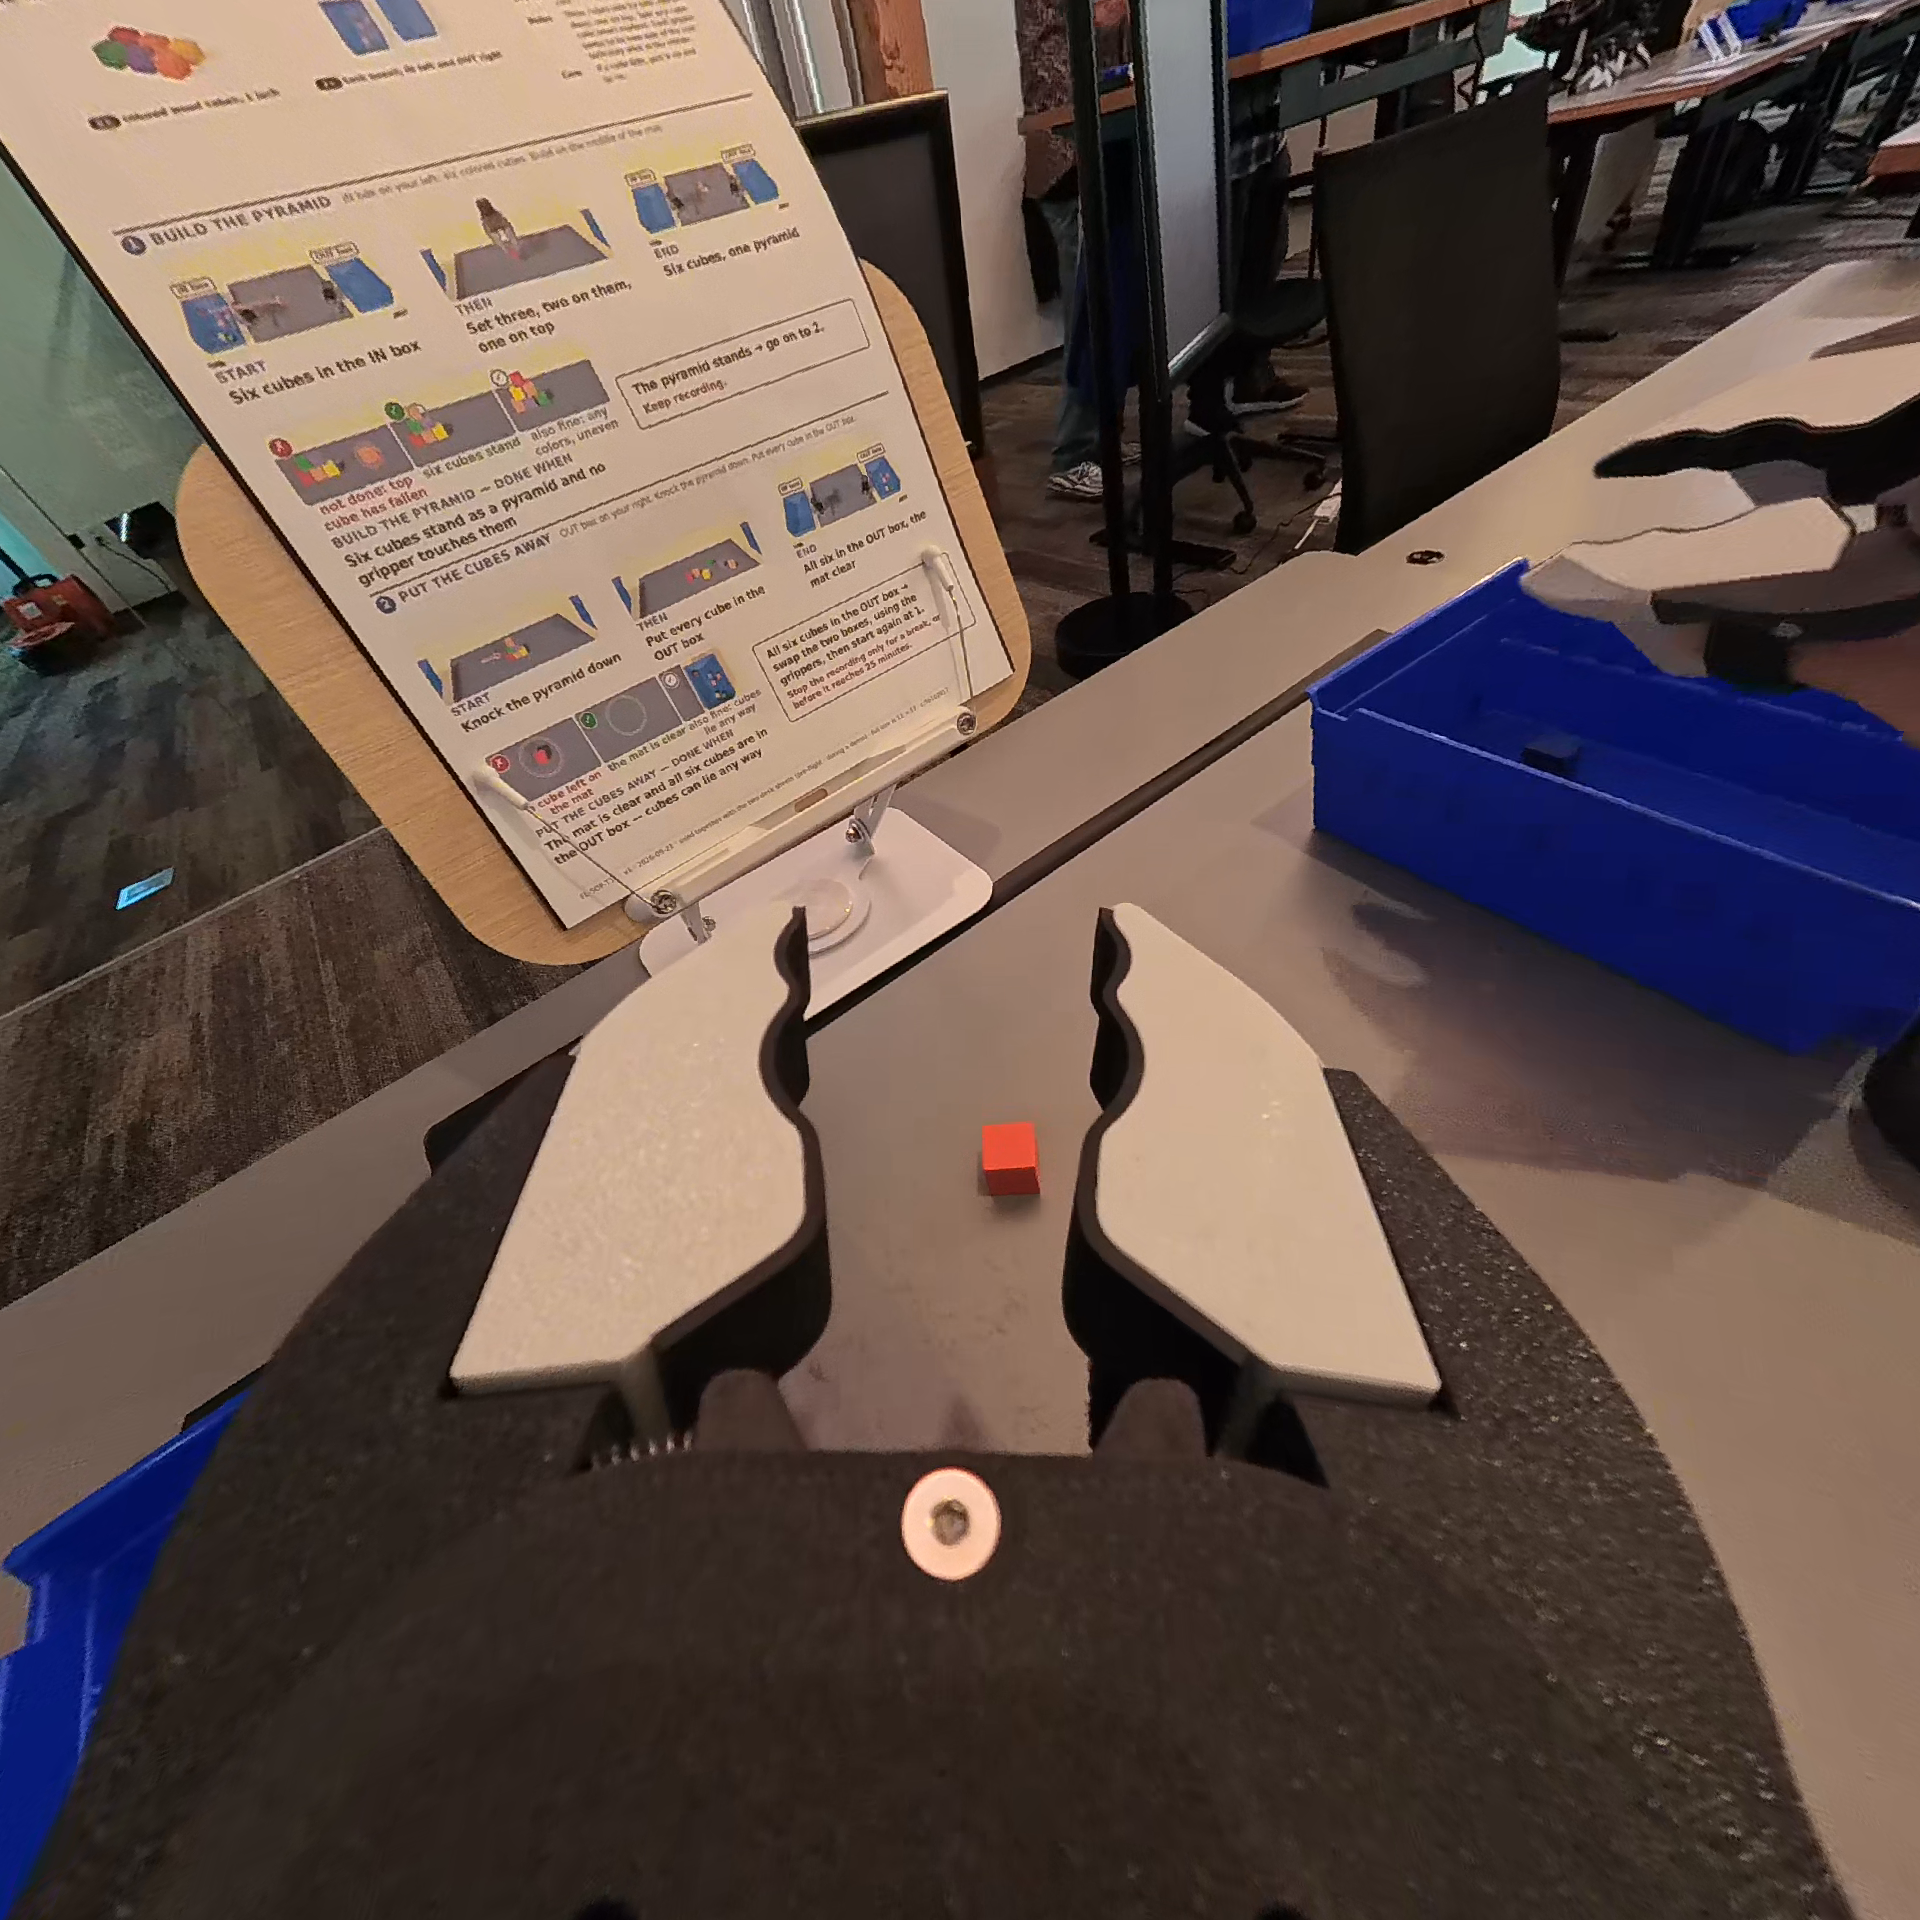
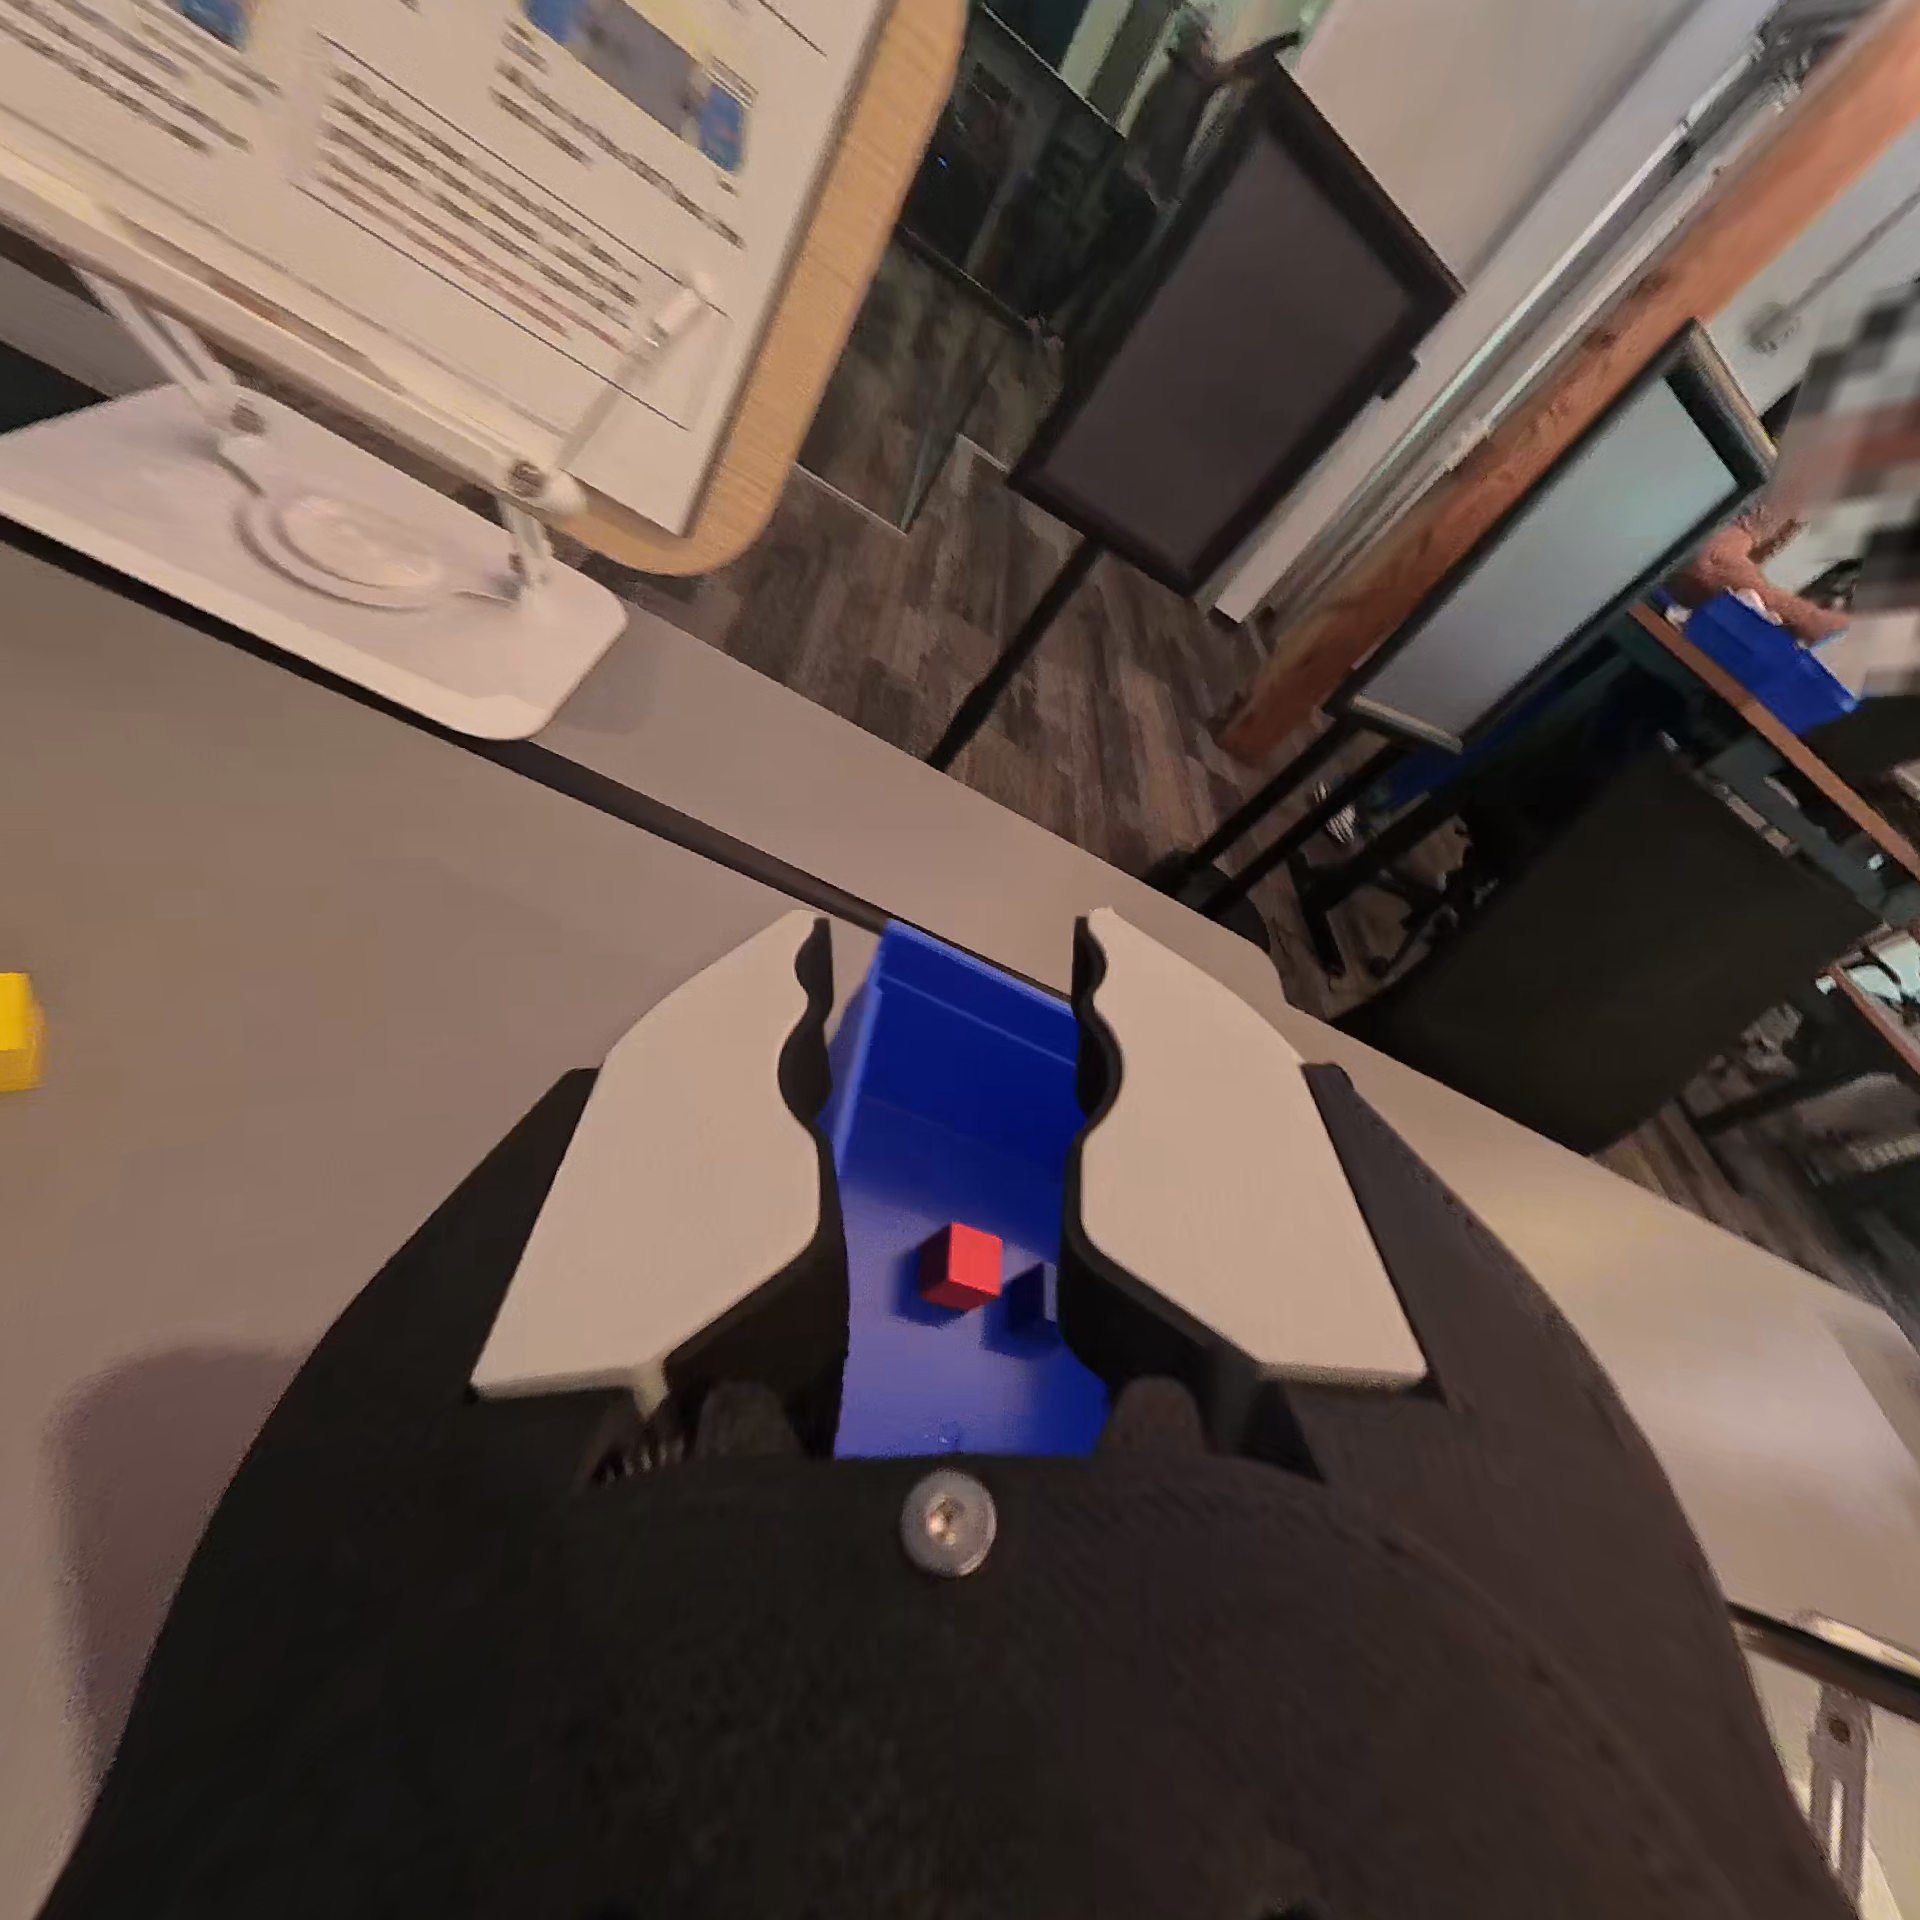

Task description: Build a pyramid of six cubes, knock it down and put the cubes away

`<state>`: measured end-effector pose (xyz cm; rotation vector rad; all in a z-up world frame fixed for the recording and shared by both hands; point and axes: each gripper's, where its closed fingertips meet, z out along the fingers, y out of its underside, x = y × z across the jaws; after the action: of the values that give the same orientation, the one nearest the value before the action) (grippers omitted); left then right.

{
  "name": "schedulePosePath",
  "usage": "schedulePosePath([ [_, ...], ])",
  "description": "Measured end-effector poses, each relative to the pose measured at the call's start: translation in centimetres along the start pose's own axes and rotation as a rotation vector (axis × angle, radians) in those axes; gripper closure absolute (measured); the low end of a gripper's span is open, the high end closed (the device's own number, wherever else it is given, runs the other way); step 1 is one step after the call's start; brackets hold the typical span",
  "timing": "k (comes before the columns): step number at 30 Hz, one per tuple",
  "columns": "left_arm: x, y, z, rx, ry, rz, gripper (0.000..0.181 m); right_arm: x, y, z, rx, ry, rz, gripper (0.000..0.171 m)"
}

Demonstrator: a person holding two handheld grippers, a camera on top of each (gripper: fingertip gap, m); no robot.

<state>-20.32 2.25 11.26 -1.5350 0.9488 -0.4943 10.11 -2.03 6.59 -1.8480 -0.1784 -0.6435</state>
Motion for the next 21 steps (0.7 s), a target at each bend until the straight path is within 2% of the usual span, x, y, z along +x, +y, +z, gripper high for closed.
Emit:
schedulePosePath([
  [3,0.1,-0.3,-0.3,0.009,0.0,0.004,0.129,-3.3,-1.3,-0.4,0.017,-0.06,-0.041,0.126],
  [6,0.0,-0.5,-0.6,0.018,0.002,0.001,0.129,-8.9,-1.7,-0.2,0.005,-0.253,-0.062,0.126],
  [10,-0.2,-0.8,-1.2,0.032,0.008,-0.009,0.129,-20.3,-0.8,-1.8,-0.007,-0.828,-0.055,0.126],
  [12,-0.3,-1.0,-1.5,0.041,0.008,-0.012,0.129,-24.0,1.2,-2.1,-0.042,-1.004,-0.118,0.124],
  [15,-0.5,-1.4,-1.9,0.059,0.013,-0.017,0.129,-26.4,4.4,-1.6,-0.109,-1.108,-0.18,0.123],
  [21,-0.9,-1.4,-2.0,0.066,0.02,-0.027,0.129,-27.4,7.9,-0.5,-0.197,-1.147,-0.253,0.124],
])
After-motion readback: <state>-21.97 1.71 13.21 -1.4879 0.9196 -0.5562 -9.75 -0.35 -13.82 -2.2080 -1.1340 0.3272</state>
